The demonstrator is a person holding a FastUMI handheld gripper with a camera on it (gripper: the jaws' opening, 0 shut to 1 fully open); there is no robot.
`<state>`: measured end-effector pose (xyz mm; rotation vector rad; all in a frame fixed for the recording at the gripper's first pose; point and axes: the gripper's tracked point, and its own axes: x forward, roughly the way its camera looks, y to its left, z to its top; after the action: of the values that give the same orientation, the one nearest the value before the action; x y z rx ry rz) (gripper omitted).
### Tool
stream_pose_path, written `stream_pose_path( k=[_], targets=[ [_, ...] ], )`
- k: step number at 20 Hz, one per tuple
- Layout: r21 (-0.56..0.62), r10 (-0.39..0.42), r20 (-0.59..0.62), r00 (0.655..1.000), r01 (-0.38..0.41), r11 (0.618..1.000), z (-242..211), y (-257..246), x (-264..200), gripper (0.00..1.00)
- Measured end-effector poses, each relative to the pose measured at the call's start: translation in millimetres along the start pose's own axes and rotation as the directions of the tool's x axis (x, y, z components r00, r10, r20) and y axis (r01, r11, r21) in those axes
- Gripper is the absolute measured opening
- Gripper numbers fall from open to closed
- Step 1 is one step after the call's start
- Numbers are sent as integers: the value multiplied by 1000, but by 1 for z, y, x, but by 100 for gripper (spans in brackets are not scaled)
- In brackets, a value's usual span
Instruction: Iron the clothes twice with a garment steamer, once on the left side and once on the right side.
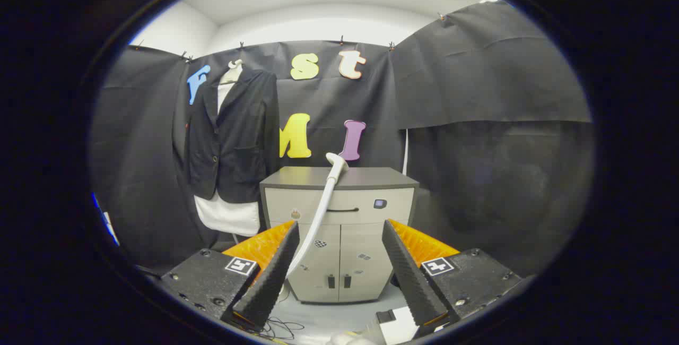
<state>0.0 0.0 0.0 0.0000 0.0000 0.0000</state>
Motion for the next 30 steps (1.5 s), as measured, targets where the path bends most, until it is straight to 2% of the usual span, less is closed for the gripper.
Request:
stream_pose_path(
  k=[13, 20, 25, 30],
  targets=[
    [7, 26, -26, 999, -26, 1000, -3, 27, 13, 98],
    [-7, 13, -8, 1000, -13, 1000, 17, 31, 28, 98],
    [-5, 2, 6, 1000, -2, 1000, 40, 23, 55, 98],
    [-14, -7, 9, 1000, 8, 1000, 65, 11, 103, 98]
  ],
)
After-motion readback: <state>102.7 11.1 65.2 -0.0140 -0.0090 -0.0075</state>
